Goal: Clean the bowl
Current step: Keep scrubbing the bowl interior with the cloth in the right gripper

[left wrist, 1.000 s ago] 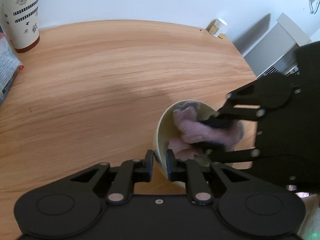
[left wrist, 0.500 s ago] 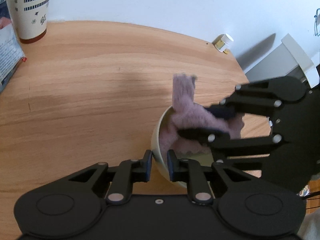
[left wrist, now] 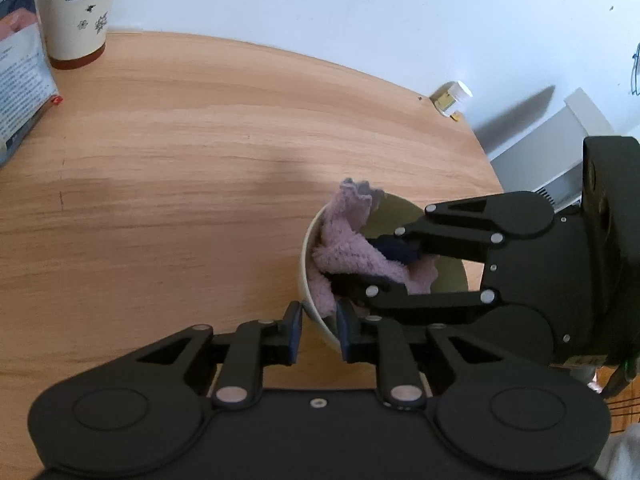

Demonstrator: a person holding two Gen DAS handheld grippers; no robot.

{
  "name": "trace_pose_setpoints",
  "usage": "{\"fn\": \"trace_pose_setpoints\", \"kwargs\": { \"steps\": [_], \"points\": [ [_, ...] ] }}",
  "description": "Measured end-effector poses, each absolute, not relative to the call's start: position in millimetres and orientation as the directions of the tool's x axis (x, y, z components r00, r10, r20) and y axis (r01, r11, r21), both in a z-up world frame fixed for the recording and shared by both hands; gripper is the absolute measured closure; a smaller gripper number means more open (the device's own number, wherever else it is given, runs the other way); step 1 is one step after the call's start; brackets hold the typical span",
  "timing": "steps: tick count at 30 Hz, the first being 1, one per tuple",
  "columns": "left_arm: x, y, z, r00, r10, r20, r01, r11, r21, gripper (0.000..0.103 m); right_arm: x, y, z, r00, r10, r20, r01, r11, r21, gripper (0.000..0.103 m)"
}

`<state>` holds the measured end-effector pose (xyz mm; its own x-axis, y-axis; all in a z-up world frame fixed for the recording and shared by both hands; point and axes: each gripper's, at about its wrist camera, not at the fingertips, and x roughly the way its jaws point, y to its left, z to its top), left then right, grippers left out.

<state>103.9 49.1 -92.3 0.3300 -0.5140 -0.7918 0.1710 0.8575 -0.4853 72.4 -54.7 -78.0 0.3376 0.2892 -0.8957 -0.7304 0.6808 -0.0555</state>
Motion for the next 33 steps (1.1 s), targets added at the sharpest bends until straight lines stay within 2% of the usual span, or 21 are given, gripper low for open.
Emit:
{"fn": "trace_pose_setpoints", "kwargs": {
  "steps": [4, 6, 11, 14, 25, 27, 29, 33],
  "points": [
    [106, 54, -93, 0.324, -0.546, -0.773, 0.124, 0.834, -0.537, 0.086, 78, -58, -76, 0.255, 0.248, -0.935, -0.724, 0.690, -0.014, 0.079],
    [107, 58, -97, 0.314, -0.572, -0.758, 0.071, 0.810, -0.582, 0.089, 84, -71, -70, 0.188, 0.289, -0.939, -0.672, 0.735, 0.092, 0.077],
    [108, 57, -97, 0.342, -0.558, -0.756, 0.050, 0.814, -0.578, 0.093, 99, -103, -69, 0.053, 0.476, -0.878, -0.461, 0.791, 0.402, 0.076],
    [107, 54, -97, 0.349, -0.544, -0.763, 0.055, 0.825, -0.563, 0.094, 99, -109, -76, -0.002, 0.551, -0.835, -0.409, 0.761, 0.503, 0.076],
    [108, 36, -92, 0.349, -0.504, -0.790, 0.120, 0.860, -0.496, 0.092, 81, -98, -90, -0.094, 0.523, -0.847, -0.492, 0.715, 0.496, 0.078],
    [109, 35, -92, 0.343, -0.502, -0.794, 0.127, 0.863, -0.490, 0.092, 76, -90, -90, -0.087, 0.490, -0.867, -0.539, 0.709, 0.455, 0.078],
    [109, 34, -91, 0.337, -0.498, -0.799, 0.138, 0.866, -0.481, 0.092, 66, -75, -88, -0.054, 0.401, -0.915, -0.642, 0.687, 0.339, 0.078],
    [110, 30, -91, 0.327, -0.487, -0.810, 0.169, 0.874, -0.456, 0.093, 57, -64, -86, -0.007, 0.318, -0.948, -0.708, 0.668, 0.230, 0.078]
  ]
}}
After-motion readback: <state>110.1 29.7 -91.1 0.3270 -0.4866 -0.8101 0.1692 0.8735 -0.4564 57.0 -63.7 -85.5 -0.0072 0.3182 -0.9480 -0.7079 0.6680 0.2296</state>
